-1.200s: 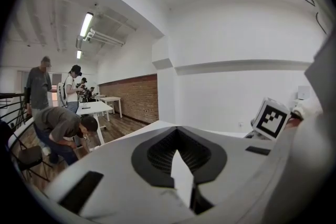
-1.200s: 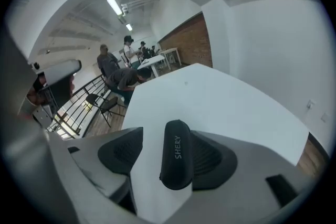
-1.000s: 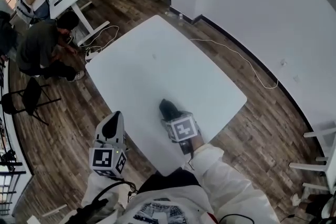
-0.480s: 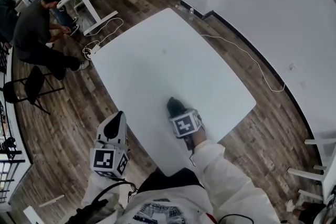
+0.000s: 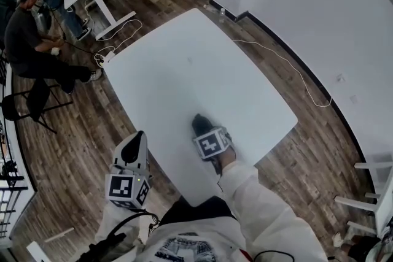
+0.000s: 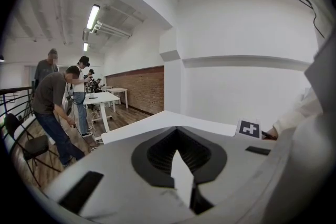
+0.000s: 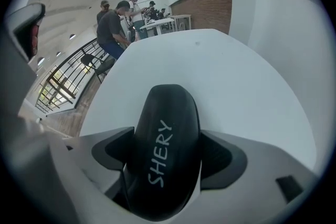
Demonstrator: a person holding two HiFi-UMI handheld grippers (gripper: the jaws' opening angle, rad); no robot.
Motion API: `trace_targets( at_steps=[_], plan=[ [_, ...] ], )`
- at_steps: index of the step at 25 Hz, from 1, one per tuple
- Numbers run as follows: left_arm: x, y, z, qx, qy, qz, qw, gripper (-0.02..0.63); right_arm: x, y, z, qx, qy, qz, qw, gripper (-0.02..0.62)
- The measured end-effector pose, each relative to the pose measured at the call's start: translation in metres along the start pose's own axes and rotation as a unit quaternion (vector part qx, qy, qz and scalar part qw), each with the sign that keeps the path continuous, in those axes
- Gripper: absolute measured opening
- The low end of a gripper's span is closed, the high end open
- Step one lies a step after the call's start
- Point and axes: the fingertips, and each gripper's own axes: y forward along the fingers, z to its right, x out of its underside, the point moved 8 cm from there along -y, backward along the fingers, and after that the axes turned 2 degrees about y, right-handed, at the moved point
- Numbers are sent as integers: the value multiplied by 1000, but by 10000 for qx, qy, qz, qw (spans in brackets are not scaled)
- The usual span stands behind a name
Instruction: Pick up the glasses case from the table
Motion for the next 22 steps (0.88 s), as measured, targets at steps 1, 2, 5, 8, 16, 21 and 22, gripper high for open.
trace_targets(
  at_steps=[1, 2, 5, 8, 16, 21, 22],
  plan=[
    [0, 0, 0, 3, -4, -11, 10000, 23, -1, 1, -1, 25, -44, 28, 10000, 395],
    [0, 0, 1, 1, -13, -32, 10000, 23, -2, 2, -3, 87, -95, 56, 9999, 401],
    [0, -1, 1, -14, -46, -69, 10000, 23, -2, 8, -10, 322, -206, 140, 9992, 419],
    [-1, -1, 5, 28, -24, -35, 10000, 23, 0, 9, -9, 351, -160, 176, 9991, 419],
    [2, -11, -6, -58, -85, -22, 9999, 21, -9, -37, 0, 203, 367, 918, 9949, 382],
    [-1, -12, -2, -35, -148, 87, 9998, 22, -26, -103, -1, -151, 701, 1992, 9773, 380],
    [-4, -12, 0, -7, -131, 119, 9998, 21, -29, -118, 0, -141, 718, 2174, 9733, 380]
  ],
)
